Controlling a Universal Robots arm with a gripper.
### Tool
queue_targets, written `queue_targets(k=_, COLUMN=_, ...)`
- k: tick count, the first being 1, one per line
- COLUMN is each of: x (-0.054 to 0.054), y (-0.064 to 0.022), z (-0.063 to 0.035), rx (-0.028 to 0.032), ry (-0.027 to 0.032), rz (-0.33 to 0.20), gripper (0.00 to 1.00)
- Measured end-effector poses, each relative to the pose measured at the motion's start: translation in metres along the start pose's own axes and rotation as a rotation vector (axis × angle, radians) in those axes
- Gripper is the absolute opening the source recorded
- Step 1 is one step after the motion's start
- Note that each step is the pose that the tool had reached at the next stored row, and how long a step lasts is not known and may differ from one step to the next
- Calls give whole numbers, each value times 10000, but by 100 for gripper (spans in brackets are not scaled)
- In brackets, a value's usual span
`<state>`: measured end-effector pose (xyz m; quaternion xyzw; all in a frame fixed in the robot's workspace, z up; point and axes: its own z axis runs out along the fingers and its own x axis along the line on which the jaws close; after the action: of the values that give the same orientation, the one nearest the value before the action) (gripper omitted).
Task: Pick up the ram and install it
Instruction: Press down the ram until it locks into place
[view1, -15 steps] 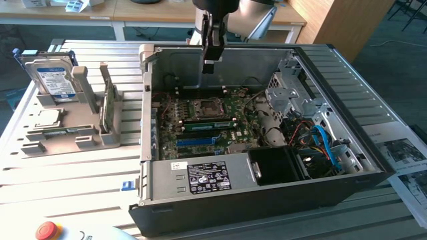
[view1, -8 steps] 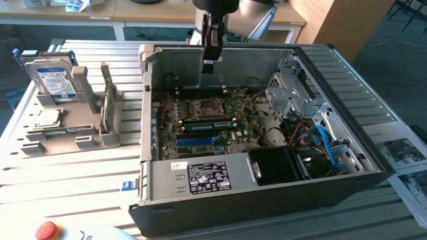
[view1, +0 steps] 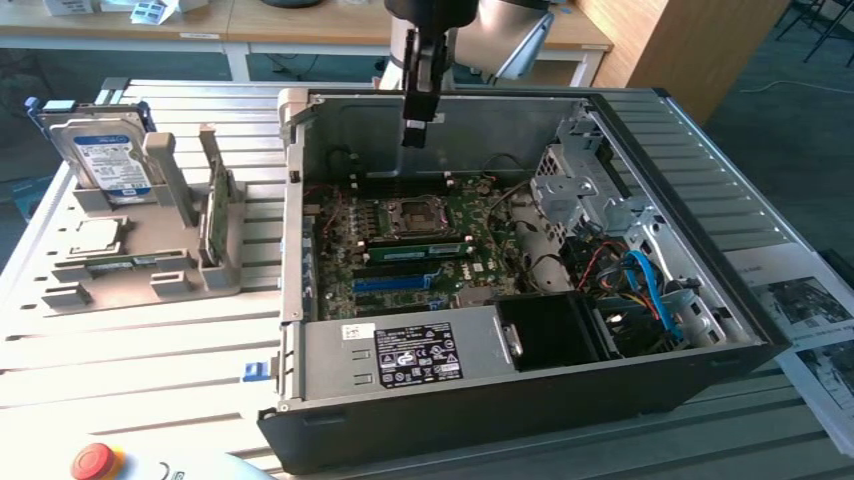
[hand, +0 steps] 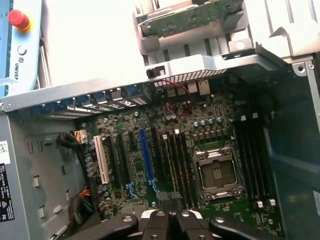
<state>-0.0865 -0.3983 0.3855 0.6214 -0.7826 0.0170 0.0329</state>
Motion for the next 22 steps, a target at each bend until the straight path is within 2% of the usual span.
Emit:
queue_targets(k=1, x=0, y=0, z=1, rx=-17, ry=-3, rz=244, gripper=10)
queue_targets(k=18, x=0, y=0, z=6, rx=-124, ry=-24, rz=1699, gripper=10)
queue_targets(k=22, x=0, y=0, z=7, rx=-158, ry=-31, rz=2173, gripper=10)
